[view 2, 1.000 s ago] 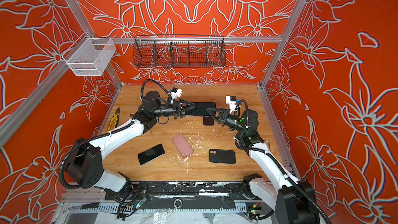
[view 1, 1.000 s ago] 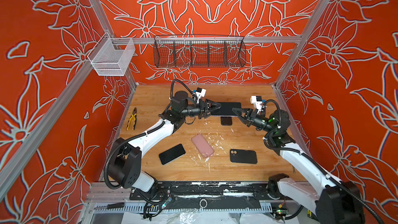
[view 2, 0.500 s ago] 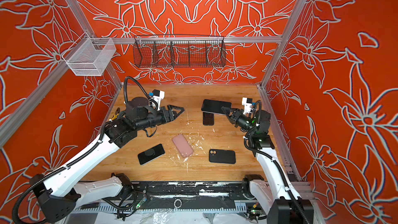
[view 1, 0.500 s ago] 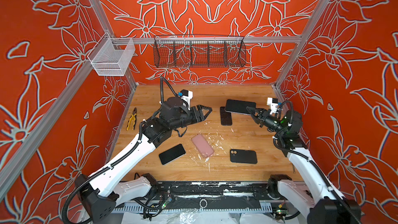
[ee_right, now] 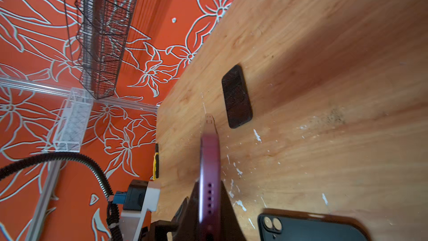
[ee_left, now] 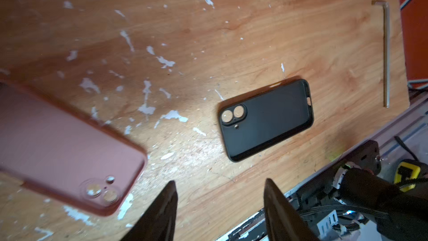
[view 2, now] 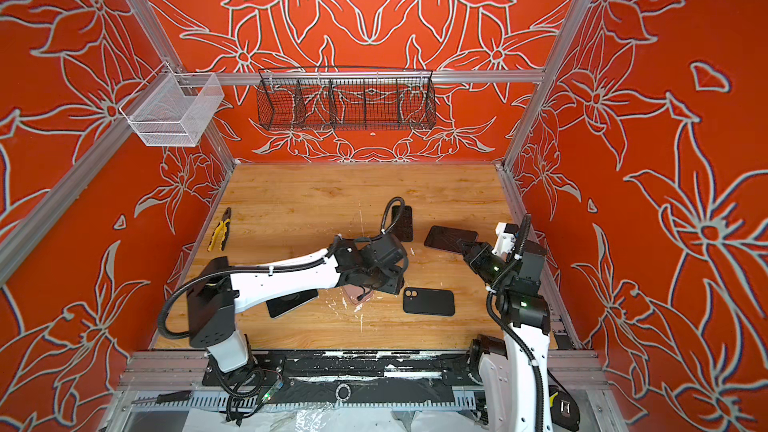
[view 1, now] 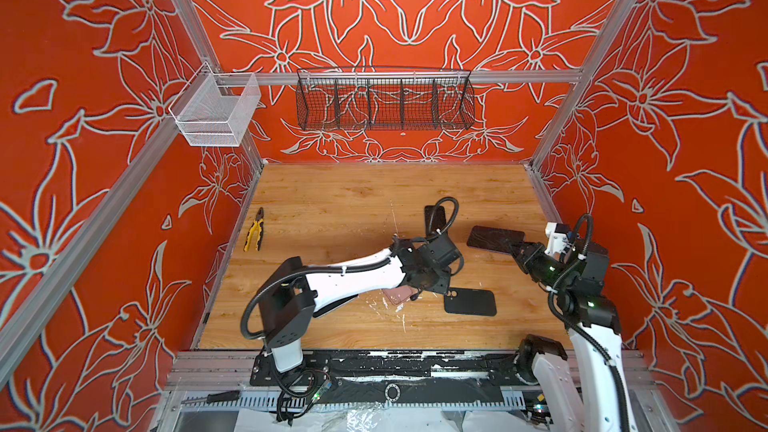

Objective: Put the phone into the phone case

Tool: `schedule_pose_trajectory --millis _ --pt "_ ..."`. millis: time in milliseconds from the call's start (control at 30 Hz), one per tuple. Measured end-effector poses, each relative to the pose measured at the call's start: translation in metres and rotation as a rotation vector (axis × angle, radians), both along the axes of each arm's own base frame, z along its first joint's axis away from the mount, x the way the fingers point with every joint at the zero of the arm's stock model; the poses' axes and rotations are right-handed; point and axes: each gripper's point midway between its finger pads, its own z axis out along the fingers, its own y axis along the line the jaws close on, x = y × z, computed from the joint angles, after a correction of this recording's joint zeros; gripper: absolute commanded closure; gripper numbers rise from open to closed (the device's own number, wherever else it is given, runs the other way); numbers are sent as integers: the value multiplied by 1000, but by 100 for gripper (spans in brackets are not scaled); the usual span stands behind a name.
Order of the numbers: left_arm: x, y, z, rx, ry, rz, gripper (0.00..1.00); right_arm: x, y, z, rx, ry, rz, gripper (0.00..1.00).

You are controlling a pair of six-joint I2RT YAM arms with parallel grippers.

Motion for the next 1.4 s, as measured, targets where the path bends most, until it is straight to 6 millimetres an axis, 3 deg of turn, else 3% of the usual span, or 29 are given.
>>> schedule_pose_trajectory --millis 300,600,900,1400 --pt "-1 -20 -39 63 85 -37 56 -14 -12 -15 -83 79 -59 100" --pt "-13 -22 -83 151 208 -66 66 -15 -17 -4 -119 71 -82 100" --pt "-21 -22 -92 153 250 -81 76 -18 -16 -2 -121 60 -83 100" --pt "-13 -19 -94 178 213 -51 93 -20 -15 1 -122 47 -85 100"
